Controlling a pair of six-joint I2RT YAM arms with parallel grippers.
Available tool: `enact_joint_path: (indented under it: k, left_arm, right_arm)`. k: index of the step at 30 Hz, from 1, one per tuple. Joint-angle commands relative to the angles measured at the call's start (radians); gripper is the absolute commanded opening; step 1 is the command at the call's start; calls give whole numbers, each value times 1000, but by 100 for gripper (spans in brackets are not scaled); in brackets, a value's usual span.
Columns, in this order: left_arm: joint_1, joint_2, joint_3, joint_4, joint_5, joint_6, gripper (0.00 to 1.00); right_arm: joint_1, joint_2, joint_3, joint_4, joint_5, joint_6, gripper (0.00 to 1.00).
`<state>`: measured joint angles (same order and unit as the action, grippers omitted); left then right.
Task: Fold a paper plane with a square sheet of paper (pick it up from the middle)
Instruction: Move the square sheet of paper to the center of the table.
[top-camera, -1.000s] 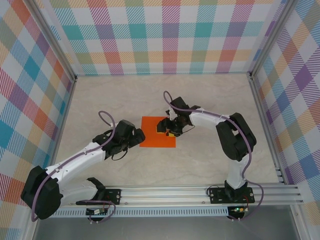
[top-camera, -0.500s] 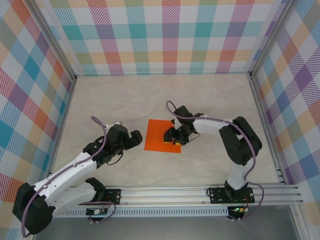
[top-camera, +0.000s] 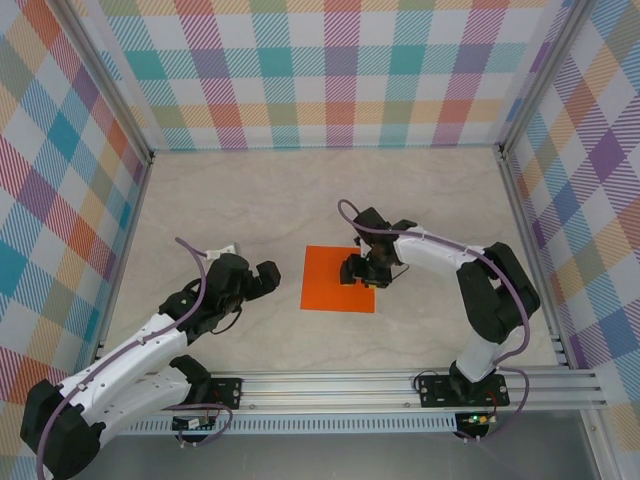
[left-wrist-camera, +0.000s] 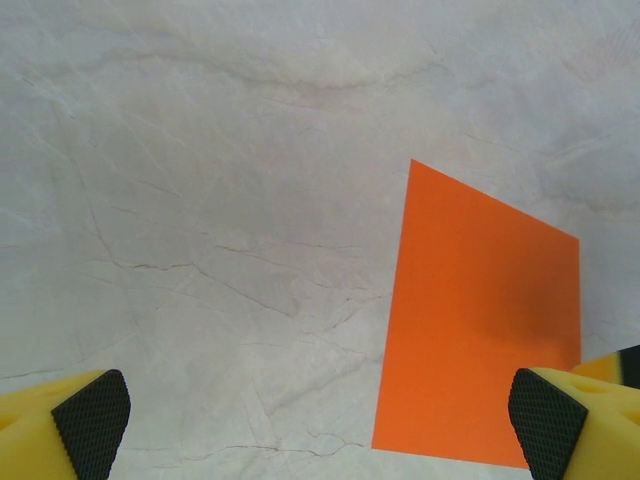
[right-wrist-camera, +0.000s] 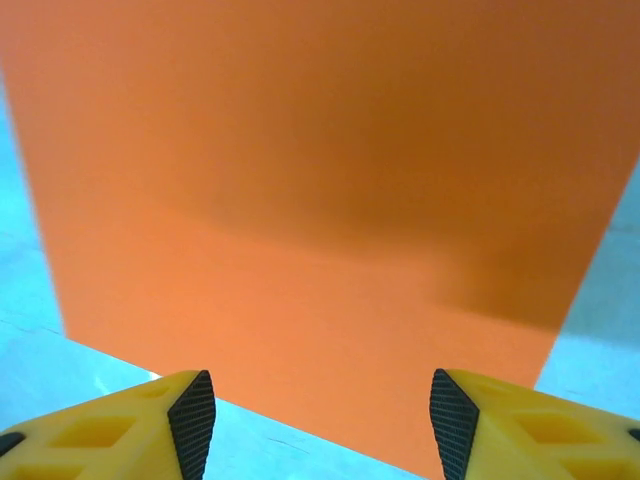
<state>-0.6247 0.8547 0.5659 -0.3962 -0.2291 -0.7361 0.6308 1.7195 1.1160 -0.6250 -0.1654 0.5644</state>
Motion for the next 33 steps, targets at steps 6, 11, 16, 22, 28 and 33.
enact_joint_path:
  k: [6, 11, 16, 22, 28, 33]
  left_arm:
    - [16, -47, -6, -49, -1, 7, 100]
    - [16, -53, -9, -59, 10, 5, 100]
    - [16, -46, -11, -52, 43, 21, 100]
    - [16, -45, -4, -55, 62, 61, 100]
    - [17, -46, 0, -52, 80, 87, 100]
    - [19, -37, 0, -48, 84, 92, 100]
  right_arm:
    - [62, 63, 73, 72, -102, 63, 54]
    - [112, 113, 82, 51, -109, 40, 51]
    - [121, 108, 1, 44, -91, 19, 50]
    - [109, 95, -56, -22, -21, -67, 45]
    - [104, 98, 18, -113, 34, -162, 44]
    - [104, 51, 81, -126, 47, -122, 47]
